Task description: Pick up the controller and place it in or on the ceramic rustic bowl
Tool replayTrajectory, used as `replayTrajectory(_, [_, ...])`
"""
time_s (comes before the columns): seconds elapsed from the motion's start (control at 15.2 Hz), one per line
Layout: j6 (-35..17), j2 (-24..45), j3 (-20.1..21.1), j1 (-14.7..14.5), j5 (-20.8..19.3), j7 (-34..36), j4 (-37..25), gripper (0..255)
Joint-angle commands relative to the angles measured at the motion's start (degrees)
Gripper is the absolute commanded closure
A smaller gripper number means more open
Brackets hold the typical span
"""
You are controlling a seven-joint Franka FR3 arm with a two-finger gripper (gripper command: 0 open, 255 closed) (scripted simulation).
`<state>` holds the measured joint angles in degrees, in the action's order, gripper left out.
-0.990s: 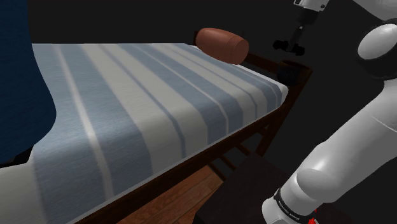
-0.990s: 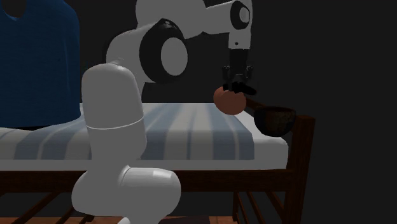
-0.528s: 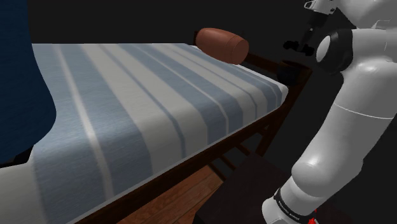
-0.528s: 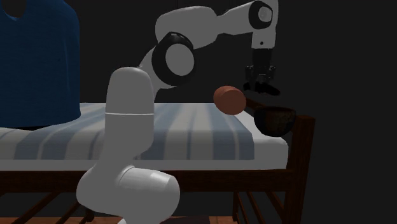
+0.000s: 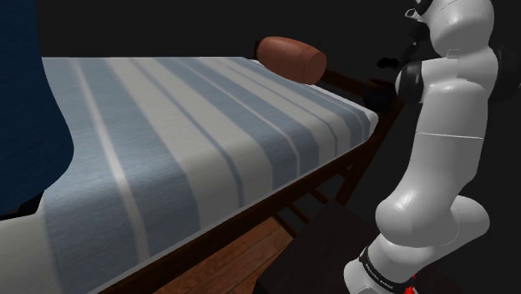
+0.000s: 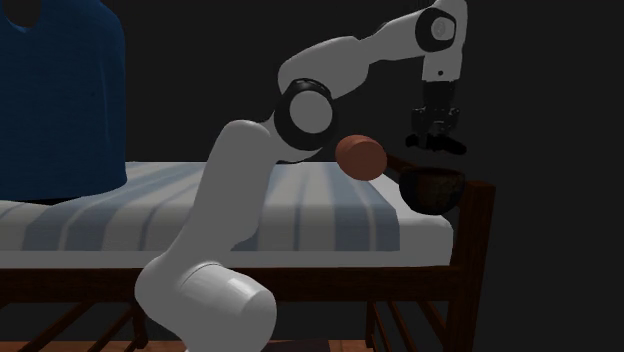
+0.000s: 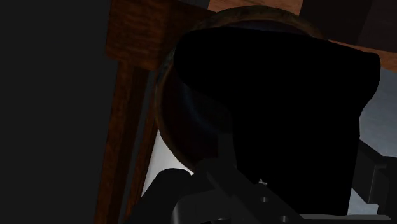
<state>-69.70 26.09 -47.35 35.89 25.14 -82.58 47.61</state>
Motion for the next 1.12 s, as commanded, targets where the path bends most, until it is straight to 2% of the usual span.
replayTrajectory(0.0, [-3.07, -1.87, -0.71, -2.7, -1.71, -0.4, 4.97, 255])
replayTrajectory(0.26, [-8.52, -5.23, -1.56, -7.17, -4.68, -0.46, 13.57, 255])
replayTrajectory(0.53, [-13.17, -7.75, -1.96, -10.22, -6.83, -0.27, 20.31, 255])
replayTrajectory(1.06, [-14.03, -8.18, -2.01, -10.72, -7.19, -0.23, 21.51, 255])
